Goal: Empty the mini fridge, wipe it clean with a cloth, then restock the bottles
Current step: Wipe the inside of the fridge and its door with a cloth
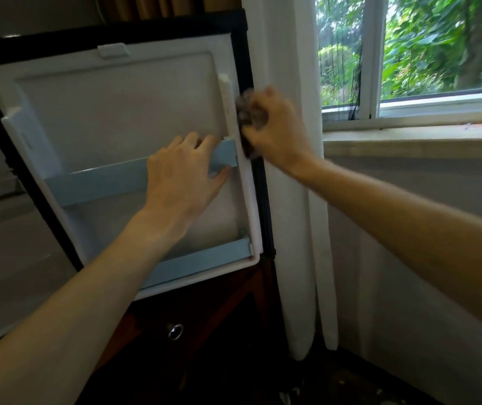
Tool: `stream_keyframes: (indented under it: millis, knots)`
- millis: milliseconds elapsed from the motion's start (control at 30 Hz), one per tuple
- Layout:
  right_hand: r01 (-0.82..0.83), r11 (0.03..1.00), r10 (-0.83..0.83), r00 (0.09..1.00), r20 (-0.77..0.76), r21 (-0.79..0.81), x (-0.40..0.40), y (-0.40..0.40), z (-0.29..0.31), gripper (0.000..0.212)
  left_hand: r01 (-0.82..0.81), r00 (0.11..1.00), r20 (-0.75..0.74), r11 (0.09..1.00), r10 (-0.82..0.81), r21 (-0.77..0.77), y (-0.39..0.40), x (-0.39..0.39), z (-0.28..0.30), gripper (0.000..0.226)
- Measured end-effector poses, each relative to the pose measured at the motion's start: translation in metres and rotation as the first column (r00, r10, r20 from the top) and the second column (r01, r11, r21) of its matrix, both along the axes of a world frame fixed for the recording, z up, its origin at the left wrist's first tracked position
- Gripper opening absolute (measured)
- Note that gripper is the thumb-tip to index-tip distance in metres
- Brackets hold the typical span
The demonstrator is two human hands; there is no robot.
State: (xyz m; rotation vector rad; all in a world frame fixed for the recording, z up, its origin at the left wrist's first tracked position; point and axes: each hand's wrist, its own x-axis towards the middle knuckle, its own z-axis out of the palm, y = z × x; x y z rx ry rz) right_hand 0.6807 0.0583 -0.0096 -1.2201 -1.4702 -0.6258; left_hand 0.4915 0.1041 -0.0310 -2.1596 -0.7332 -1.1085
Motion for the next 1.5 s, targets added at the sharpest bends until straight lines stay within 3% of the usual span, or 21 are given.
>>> stream_keyframes:
  millis: [100,167,300,500,633,767,933,1033,1200,1333,1500]
  knots:
    - [0.014,0.999,-0.015,1.0,0.007,0.052,0.004,0.005,0.045,0.019,-0.012,1.0,-0.002,1.0,0.012,0.014,0.001,0.0,-0.002,0.046]
    - [0.004,0.998,-0.005,1.0,0.021,0.055,0.004,0.005,0.04,0.02,-0.011,1.0,-0.008,1.0,0.011,0.004,0.001,0.0,-0.001,0.046]
    - [-0.04,0.998,0.04,0.999,-0.018,-0.04,0.002,0.002,-0.033,0.02,-0.011,1.0,-0.013,1.0,0.011,-0.012,-0.001,-0.001,0.0,0.044]
    - [-0.073,0.947,0.07,0.997,-0.022,-0.312,0.0,-0.015,-0.173,0.017,-0.027,0.999,-0.022,1.0,0.026,-0.012,-0.001,-0.001,-0.001,0.045]
    - [-0.114,0.883,0.109,0.993,-0.037,-0.455,0.001,-0.023,-0.216,0.011,-0.033,0.999,-0.038,0.999,0.032,-0.017,-0.001,-0.001,0.0,0.046]
    - [-0.066,0.876,0.071,0.997,-0.006,-0.478,0.002,-0.026,-0.189,0.018,-0.039,0.995,-0.091,0.999,0.036,-0.036,-0.002,-0.003,0.002,0.046]
    - [-0.021,0.944,0.024,1.0,0.003,-0.329,-0.004,-0.034,-0.094,0.019,-0.064,0.971,-0.228,0.997,0.07,0.033,-0.003,-0.011,0.009,0.051]
    - [0.009,0.974,0.0,0.999,0.038,-0.226,-0.011,-0.04,-0.03,0.021,-0.037,0.953,-0.3,0.999,0.034,-0.004,-0.004,-0.022,0.023,0.056]
    - [0.002,0.999,0.009,0.979,0.204,-0.055,-0.039,-0.056,0.053,0.021,-0.048,0.981,-0.194,0.996,0.032,-0.08,-0.018,-0.06,0.055,0.07]
    - [-0.014,0.993,0.06,0.92,0.388,-0.121,-0.099,-0.044,0.064,0.026,-0.033,0.998,-0.051,0.989,0.026,-0.142,-0.025,-0.104,0.067,0.083]
    - [-0.044,0.965,0.16,0.879,0.449,-0.258,-0.19,-0.008,0.038,0.031,-0.062,0.998,0.018,0.981,0.066,-0.182,-0.034,-0.171,0.041,0.087]
